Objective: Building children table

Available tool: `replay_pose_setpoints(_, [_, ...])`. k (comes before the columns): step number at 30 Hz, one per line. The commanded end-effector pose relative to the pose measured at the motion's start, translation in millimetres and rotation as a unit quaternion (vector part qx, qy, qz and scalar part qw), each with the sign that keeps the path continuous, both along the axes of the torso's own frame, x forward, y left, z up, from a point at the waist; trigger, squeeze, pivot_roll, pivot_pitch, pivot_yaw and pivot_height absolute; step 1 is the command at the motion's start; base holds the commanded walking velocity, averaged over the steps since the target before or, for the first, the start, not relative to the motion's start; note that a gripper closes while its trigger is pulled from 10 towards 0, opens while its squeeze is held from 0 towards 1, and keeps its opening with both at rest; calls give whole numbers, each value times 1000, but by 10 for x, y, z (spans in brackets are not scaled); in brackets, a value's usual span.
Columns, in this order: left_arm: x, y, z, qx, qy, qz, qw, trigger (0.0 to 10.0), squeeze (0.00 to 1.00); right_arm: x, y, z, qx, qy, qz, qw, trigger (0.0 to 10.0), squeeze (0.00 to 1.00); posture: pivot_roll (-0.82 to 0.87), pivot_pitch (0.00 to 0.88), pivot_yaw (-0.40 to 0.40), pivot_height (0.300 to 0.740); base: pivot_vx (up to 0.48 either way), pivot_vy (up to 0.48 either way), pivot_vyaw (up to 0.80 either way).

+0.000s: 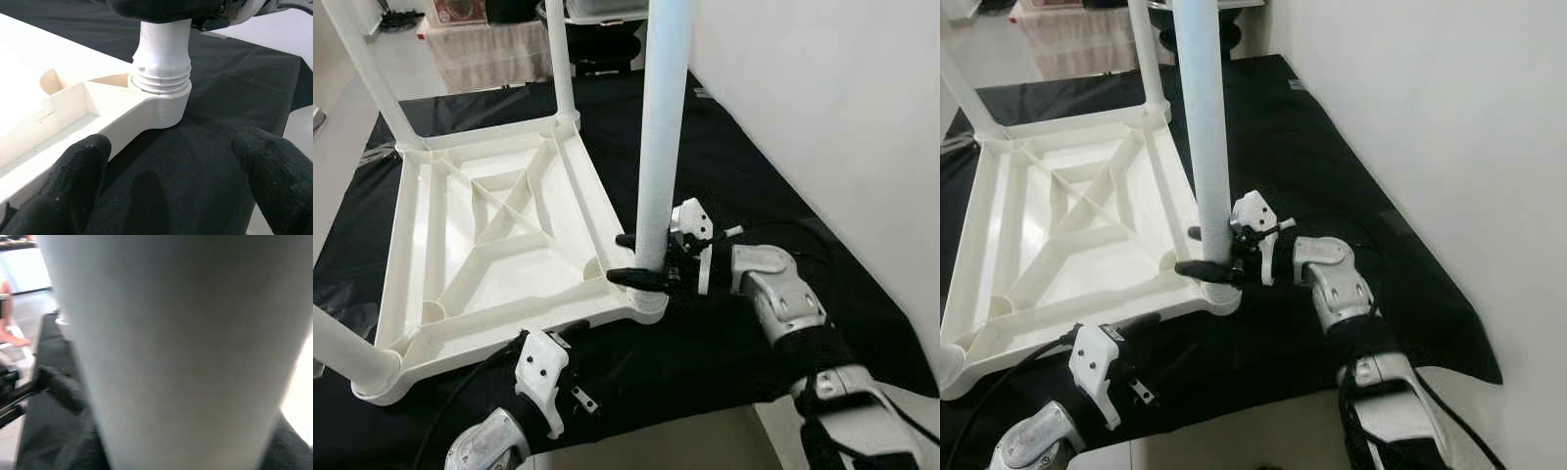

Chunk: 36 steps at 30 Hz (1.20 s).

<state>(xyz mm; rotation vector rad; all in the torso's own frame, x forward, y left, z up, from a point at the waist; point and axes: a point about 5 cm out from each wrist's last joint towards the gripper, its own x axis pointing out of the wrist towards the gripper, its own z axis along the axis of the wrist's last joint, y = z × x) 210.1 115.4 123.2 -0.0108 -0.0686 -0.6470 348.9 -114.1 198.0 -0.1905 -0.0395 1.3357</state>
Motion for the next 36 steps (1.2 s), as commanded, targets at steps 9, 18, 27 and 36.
replay_pose_setpoints(9, [-32, 1, -22, -2, 11, -2, 1000, 10000, 0, -57, -168, -100, 8, 1, -33, 999, 0, 0, 17, 198, -26, 740, 0, 0, 0])
replay_pose_setpoints(18, [-32, 52, 2, -4, 12, 0, 1000, 10000, 0, -367, 8, -532, 43, 27, -367, 929, 0, 0, -8, 234, -16, 740, 0, 0, 0])
replay_pose_setpoints(27, [2, 69, -14, -4, 17, -7, 1000, 10000, 0, -470, 185, -598, 25, 12, -371, 928, 0, 0, -13, 217, -10, 740, 0, 0, 0])
replay_pose_setpoints(36, [22, 69, -15, -2, 14, -1, 1000, 10000, 0, -424, 204, -489, 58, 50, -303, 950, 10000, 0, 1, 201, -8, 740, 0, 0, 0])
